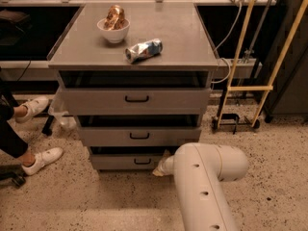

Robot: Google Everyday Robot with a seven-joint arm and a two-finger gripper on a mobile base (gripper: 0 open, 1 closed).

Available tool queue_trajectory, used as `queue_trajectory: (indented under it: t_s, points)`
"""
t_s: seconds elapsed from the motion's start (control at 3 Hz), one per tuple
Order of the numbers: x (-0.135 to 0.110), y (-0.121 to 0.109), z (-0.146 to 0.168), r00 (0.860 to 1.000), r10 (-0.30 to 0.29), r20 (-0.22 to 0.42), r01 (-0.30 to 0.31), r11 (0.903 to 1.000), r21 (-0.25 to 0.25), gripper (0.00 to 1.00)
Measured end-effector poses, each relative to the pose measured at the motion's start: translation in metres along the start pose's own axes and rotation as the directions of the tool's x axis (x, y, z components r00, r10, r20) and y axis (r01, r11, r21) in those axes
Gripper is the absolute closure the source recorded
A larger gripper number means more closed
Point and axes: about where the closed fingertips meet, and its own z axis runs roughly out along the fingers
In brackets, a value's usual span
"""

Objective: Open bottom drawer

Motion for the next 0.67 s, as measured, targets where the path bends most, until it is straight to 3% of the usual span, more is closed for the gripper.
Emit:
queue_trajectory:
  t_s: [0.67]
  points:
    - [0.0,0.0001,0.0001,1.0,0.0,0.0,0.0,1.0,0.0,0.89]
